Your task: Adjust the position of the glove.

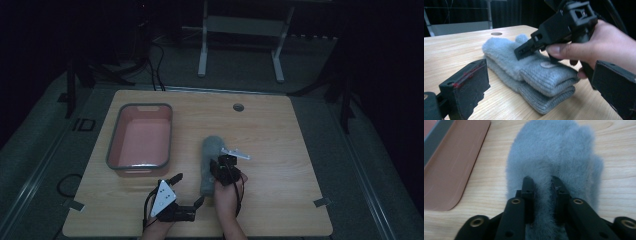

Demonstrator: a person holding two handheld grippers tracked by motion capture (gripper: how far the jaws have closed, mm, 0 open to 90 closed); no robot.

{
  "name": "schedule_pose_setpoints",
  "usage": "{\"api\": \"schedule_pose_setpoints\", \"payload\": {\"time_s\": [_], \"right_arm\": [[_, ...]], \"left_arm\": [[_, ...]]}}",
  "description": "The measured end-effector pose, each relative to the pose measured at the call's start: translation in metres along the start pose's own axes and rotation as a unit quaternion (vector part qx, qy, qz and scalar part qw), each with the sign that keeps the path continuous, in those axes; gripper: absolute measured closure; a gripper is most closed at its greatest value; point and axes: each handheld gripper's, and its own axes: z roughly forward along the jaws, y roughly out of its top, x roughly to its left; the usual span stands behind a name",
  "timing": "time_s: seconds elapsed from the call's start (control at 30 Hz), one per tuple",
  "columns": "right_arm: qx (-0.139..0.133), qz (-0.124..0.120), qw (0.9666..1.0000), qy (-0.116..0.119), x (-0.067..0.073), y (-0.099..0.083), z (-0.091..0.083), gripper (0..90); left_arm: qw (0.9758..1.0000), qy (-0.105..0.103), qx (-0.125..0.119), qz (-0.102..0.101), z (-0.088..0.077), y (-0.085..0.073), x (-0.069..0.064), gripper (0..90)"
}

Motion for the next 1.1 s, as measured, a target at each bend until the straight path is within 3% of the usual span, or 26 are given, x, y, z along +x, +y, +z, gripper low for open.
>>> {"api": "schedule_pose_setpoints", "payload": {"time_s": [0.2,0.33,0.43,0.53,0.6,0.67,0.73,0.8,0.93,1.0,1.1], "right_arm": [[-0.004,-0.019,0.9997,0.012,0.002,0.001,-0.006,59.4],[0.01,-0.047,0.9981,0.04,-0.003,0.011,-0.013,55.1],[0.009,-0.092,0.9946,0.046,-0.01,0.017,-0.016,48.4],[0.013,-0.111,0.992,0.06,-0.017,0.023,-0.018,46.4],[0.021,-0.139,0.9873,0.073,-0.021,0.032,-0.023,41.1],[0.021,-0.143,0.9863,0.079,-0.023,0.035,-0.024,38.7],[0.027,-0.159,0.9827,0.09,-0.027,0.04,-0.025,31.1],[0.032,-0.169,0.9798,0.103,-0.032,0.045,-0.027,29.5],[0.055,-0.206,0.9693,0.122,-0.042,0.053,-0.028,14.0],[0.049,-0.215,0.9669,0.128,-0.049,0.057,-0.031,14.0],[0.021,-0.253,0.9586,0.129,-0.057,0.059,-0.037,14.0]], "left_arm": [[1.0,-0.006,0.0,-0.004,0.0,-0.001,0.002,1.5],[0.9997,-0.016,-0.005,-0.019,-0.001,-0.002,0.005,1.6],[0.9997,-0.014,0.0,-0.022,-0.001,-0.003,0.008,1.6],[0.9997,-0.005,0.009,-0.022,0.001,-0.004,0.01,1.5],[0.9998,0.001,0.012,-0.017,0.001,-0.004,0.012,1.5],[0.9998,0.005,0.015,-0.016,0.001,-0.004,0.013,1.6],[0.9996,0.005,0.02,-0.017,0.001,-0.004,0.014,1.6],[0.9994,0.0,0.023,-0.025,0.001,-0.004,0.016,1.5],[0.9992,0.0,0.026,-0.029,0.001,0.002,0.019,1.6],[0.9993,0.0,0.025,-0.028,0.001,0.007,0.019,1.6],[0.9991,-0.008,0.028,-0.03,0.002,0.015,0.02,1.6]]}}
